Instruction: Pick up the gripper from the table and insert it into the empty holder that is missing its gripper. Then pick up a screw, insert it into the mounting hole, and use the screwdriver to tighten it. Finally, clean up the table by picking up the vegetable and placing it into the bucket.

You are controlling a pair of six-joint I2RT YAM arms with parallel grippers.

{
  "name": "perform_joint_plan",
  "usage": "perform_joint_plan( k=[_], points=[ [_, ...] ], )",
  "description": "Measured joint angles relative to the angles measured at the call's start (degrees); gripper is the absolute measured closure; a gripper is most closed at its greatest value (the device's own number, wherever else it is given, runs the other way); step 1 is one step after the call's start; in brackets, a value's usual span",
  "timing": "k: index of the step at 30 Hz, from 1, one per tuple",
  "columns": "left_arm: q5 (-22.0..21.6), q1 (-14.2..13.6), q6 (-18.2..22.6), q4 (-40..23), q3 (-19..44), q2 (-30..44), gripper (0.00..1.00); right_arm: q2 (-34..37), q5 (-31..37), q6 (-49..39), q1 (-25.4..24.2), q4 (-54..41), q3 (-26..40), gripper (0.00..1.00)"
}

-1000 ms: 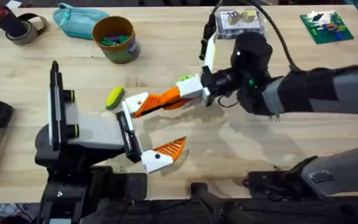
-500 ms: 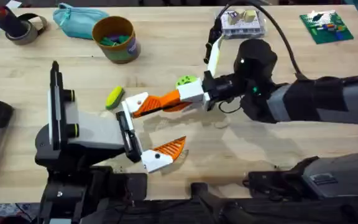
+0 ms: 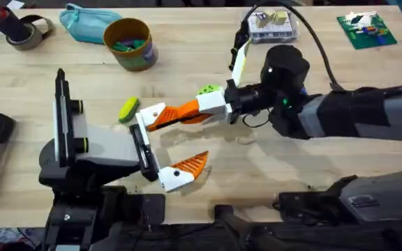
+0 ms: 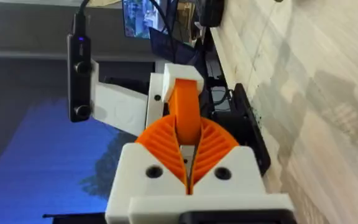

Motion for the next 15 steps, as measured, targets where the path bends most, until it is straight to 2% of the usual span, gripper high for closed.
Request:
perform_joint_plan(
  k=[15],
  points=[
    [0.2,0.0,0.0,0.0,0.0,0.0,0.017,0.0,0.7,0.0,-0.4,0.0,0.0,0.992]
  ],
)
